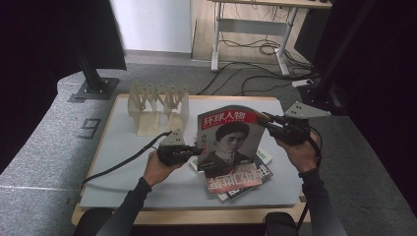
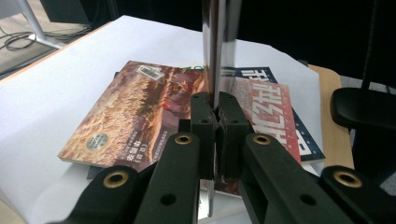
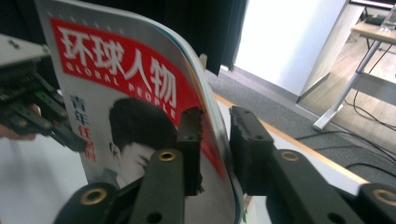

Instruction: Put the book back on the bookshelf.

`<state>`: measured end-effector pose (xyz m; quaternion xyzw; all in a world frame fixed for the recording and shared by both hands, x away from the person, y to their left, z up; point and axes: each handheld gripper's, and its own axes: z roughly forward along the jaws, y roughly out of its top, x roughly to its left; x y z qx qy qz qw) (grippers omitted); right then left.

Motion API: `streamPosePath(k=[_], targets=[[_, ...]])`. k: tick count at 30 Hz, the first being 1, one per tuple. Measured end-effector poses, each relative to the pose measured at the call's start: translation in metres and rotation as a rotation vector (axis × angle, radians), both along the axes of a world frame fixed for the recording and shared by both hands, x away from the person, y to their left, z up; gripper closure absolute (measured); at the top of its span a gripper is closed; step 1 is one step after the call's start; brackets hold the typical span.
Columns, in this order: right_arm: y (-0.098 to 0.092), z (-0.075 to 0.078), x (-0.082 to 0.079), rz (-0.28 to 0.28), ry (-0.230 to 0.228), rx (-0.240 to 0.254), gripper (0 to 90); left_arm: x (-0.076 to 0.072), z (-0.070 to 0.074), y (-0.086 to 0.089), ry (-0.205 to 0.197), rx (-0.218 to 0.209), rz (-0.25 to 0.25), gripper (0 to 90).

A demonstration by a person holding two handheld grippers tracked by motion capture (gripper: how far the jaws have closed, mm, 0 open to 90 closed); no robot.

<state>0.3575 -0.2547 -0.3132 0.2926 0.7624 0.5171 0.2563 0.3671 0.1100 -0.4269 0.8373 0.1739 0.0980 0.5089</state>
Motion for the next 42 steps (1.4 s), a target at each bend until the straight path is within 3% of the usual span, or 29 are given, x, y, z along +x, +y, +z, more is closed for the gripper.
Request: streamPosePath(k=[5, 10, 16, 19, 24, 34, 42], targets=[[-0.001, -0.012, 0.001, 0.012, 0.022, -0.020, 67.9, -0.004, 0.000, 0.000, 0.000, 0.003, -0.010, 86.9], [-0.003, -0.020, 0.002, 0.015, 0.023, 0.005, 71.0, -0.005, 0.001, 0.001, 0.000, 0.003, -0.021, 86.7], [-0.001, -0.016, -0.003, 0.014, -0.023, -0.012, 79.1, -0.002, 0.003, 0.001, 0.008, -0.011, -0.017, 84.9], [0.002, -0.015, -0.004, 0.019, -0.034, -0.021, 80.3, -0.002, 0.008, -0.002, -0.018, 0.014, -0.009, 83.0], [0.004, -0.012, -0.005, 0.026, -0.045, -0.019, 80.3, -0.001, 0.024, -0.010, -0.041, -0.004, -0.012, 81.5], [0.004, -0.010, -0.008, 0.039, -0.046, -0.020, 80.5, 0.007, 0.038, -0.022, -0.010, -0.019, -0.004, 77.7], [0.005, -0.011, -0.006, 0.042, -0.039, -0.015, 80.4, 0.011, 0.050, -0.025, -0.024, -0.045, 0.018, 79.0]])
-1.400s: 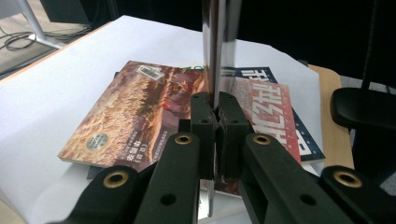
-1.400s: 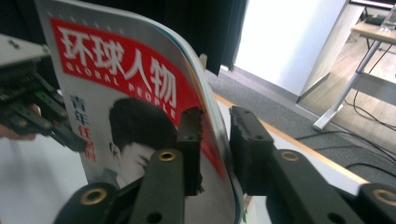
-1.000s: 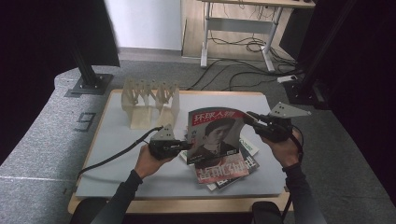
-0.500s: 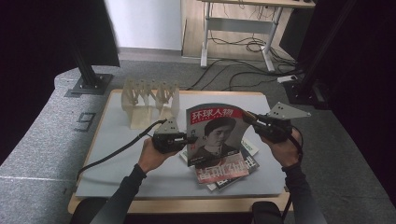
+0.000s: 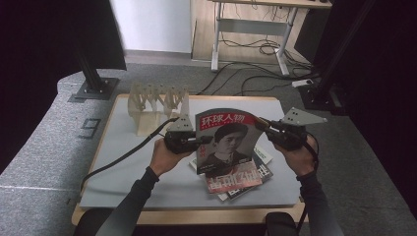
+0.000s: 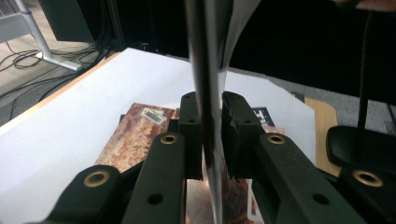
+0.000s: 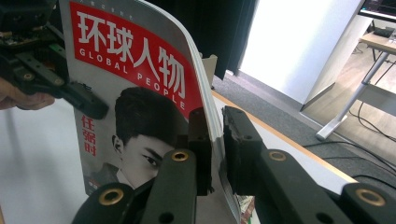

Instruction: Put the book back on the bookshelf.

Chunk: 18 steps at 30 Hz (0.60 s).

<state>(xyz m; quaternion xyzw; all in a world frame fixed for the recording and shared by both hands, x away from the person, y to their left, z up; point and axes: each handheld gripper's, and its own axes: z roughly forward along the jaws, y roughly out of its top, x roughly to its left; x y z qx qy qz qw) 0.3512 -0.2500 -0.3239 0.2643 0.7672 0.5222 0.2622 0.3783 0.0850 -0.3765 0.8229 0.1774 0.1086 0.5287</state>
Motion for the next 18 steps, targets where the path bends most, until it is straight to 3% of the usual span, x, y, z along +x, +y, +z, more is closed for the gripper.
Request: streamPosePath(k=[10, 18], targets=[[-0.0052, -0.0010, 0.0030, -0.007, 0.013, 0.014, 78.0, 0.0012, 0.0012, -0.0014, 0.032, -0.020, -0.004, 86.5], [-0.0094, -0.0032, 0.0056, -0.015, 0.032, 0.013, 71.5, -0.0014, 0.0036, -0.0007, 0.018, -0.004, -0.009, 86.6]])
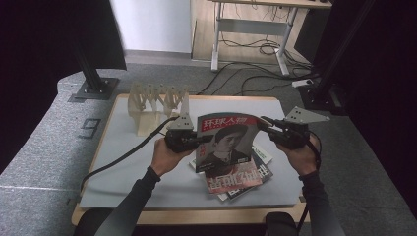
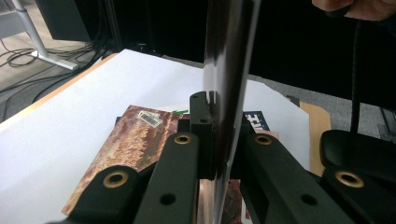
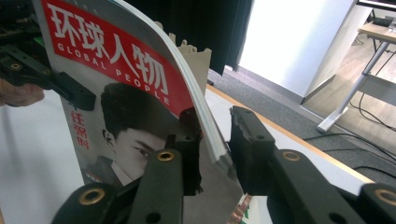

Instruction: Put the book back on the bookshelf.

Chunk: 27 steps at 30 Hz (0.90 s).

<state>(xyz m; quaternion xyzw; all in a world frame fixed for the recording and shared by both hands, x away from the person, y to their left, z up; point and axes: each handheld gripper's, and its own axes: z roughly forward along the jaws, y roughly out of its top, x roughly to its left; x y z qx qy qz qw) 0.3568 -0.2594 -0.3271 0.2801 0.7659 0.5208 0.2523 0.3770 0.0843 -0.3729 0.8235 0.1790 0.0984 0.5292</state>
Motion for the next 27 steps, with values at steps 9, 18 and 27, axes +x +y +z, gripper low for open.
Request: streamPosePath(k=[9, 18, 27], targets=[[-0.004, -0.005, 0.005, -0.058, 0.029, -0.017, 60.4, -0.003, 0.004, 0.009, -0.003, 0.007, 0.008, 86.7], [-0.007, -0.026, 0.011, -0.088, 0.105, -0.036, 41.3, 0.000, 0.005, 0.020, 0.021, -0.010, 0.045, 86.8], [-0.006, -0.059, 0.012, -0.143, 0.148, -0.060, 20.1, -0.001, 0.012, 0.031, 0.030, -0.013, 0.070, 86.9]])
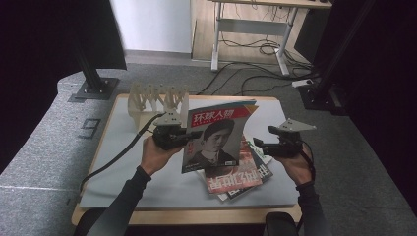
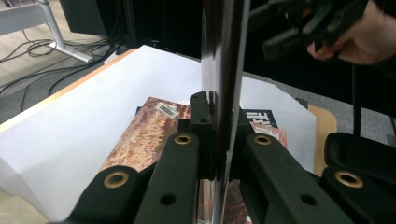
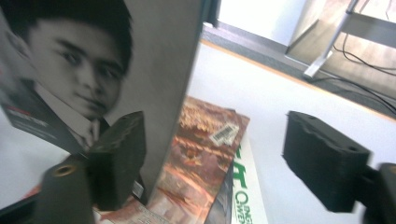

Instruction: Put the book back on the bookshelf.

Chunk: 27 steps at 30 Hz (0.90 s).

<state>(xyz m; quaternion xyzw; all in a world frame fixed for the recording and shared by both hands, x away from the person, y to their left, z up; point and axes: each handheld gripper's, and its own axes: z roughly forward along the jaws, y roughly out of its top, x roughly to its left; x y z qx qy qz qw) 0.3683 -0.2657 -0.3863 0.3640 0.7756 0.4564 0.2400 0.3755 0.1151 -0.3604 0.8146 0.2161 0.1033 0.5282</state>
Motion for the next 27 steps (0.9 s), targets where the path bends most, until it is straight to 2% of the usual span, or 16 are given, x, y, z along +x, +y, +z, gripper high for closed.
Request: streamPosePath(k=[3, 8, 11, 14, 27], targets=[[0.000, -0.012, 0.001, -0.017, 0.025, -0.005, 14.4, 0.000, 0.002, 0.008, 0.007, -0.016, 0.016, 86.9], [0.003, -0.028, 0.003, -0.043, 0.068, -0.043, 10.7, 0.000, 0.005, 0.018, 0.012, -0.031, 0.042, 86.9], [0.008, -0.036, 0.004, -0.051, 0.071, -0.074, 0.6, 0.000, 0.009, 0.024, 0.008, -0.030, 0.052, 86.9], [0.011, -0.044, 0.004, -0.062, 0.075, -0.095, 0.0, -0.002, 0.013, 0.029, 0.003, -0.031, 0.064, 86.9], [0.002, -0.082, 0.006, -0.090, 0.139, -0.036, 0.0, -0.004, 0.017, 0.052, 0.010, -0.039, 0.126, 86.9]])
